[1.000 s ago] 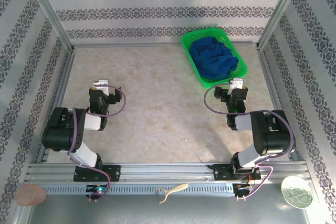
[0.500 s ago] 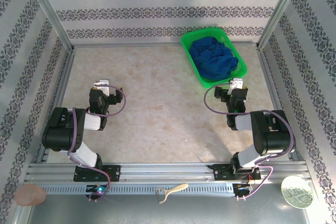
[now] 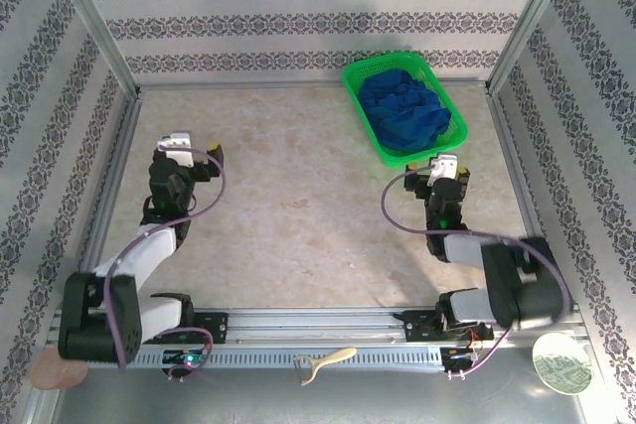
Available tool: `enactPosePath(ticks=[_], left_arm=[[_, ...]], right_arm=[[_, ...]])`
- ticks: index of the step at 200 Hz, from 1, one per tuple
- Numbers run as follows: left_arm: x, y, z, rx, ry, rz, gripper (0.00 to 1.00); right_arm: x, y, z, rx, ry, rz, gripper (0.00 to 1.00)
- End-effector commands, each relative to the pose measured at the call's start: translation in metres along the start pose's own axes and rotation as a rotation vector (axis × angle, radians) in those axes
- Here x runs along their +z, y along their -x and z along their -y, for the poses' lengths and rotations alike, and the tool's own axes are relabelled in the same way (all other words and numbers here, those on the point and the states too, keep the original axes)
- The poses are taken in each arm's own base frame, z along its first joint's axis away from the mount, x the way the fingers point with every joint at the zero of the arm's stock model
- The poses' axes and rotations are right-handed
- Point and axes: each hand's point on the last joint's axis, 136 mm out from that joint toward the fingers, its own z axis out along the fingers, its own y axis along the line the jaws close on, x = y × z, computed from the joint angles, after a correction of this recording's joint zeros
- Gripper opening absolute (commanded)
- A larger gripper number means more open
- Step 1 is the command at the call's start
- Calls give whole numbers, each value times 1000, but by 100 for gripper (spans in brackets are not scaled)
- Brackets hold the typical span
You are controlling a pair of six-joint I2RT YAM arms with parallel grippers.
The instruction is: Fold the inside-out t-shirt
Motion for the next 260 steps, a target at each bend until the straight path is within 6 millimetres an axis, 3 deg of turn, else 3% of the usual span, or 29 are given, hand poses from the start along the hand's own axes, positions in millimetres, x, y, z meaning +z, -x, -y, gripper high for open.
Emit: enactPosePath(ticks=[1,15,37,50,72,88,105,138,157,181,260], left_arm=[[-16,19,11,-89,-45,-69,99],[-30,37,19,-157,-76,-74,99],[-53,58,32,-246,-136,-64,99],[-63,63,41,-283,-166,-80,99],[-74,57,66,-276,-257,-163,99],[-79,47,80,-264,-294,-236,99],[-84,32,93,-246,-324,-305,100],[-94,1,112,-252,-383,-358,99],[-98,-21,123,-264,-416,-405,99],[-102,-45,130,-259,-431,-463,99],[-104,-67,146,-281,-475,-498,99]], right_arm=[[-20,92,3,106,13,177,98],[-30,131,7,237,48,156,98],[-43,184,-21,311,269,132,99],[-47,203,-39,340,381,103,98],[-35,208,-68,377,509,-60,98],[-22,198,-87,403,574,-190,98],[-6,181,-93,414,557,-302,98],[31,136,-67,427,324,-453,98],[53,123,-52,399,196,-510,98],[83,105,-49,376,114,-595,94],[152,42,-37,368,-117,-731,95]])
